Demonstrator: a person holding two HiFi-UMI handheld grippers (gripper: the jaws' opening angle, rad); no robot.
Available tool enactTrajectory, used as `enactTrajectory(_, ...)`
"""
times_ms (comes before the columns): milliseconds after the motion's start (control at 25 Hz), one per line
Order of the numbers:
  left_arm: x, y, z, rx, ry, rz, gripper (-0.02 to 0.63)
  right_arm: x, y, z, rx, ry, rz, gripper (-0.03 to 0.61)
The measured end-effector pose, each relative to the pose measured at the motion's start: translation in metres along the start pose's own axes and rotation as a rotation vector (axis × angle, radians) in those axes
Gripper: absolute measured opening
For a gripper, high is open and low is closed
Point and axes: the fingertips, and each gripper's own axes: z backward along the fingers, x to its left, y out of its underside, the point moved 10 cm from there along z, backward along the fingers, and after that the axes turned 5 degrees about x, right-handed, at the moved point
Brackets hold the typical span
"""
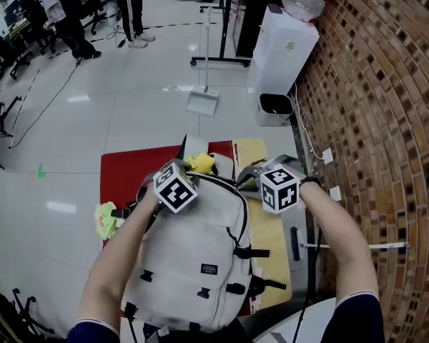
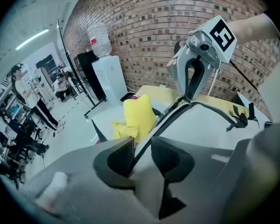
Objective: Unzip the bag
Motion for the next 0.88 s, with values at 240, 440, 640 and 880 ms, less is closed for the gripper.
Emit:
enactTrajectory(240, 0.001, 0.002, -0.004, 0.006, -0.006, -0.004, 0.12, 0.01, 0.011, -0.005, -0.049, 0.05, -0.082, 0.026)
enactTrajectory(440, 0.0, 0.0, -0.006, 0.013, -0.01, -0.007, 0.119, 0.011, 0.012, -0.012, -0.053, 0.053, -0.099, 0.032)
enactTrajectory(640, -0.001, 0.001, -0.006, 0.012, -0.016, -0.005, 0.117, 0.015, 0.014, -0.008, -0.071, 0.041, -0.129, 0.017)
enactTrajectory(880, 0.001, 0.001, 0.005, 0.003, -0.006, -0.001, 0.06, 0.03, 0.005, 0.006, 0.019, 0.178, 0.022, 0.015)
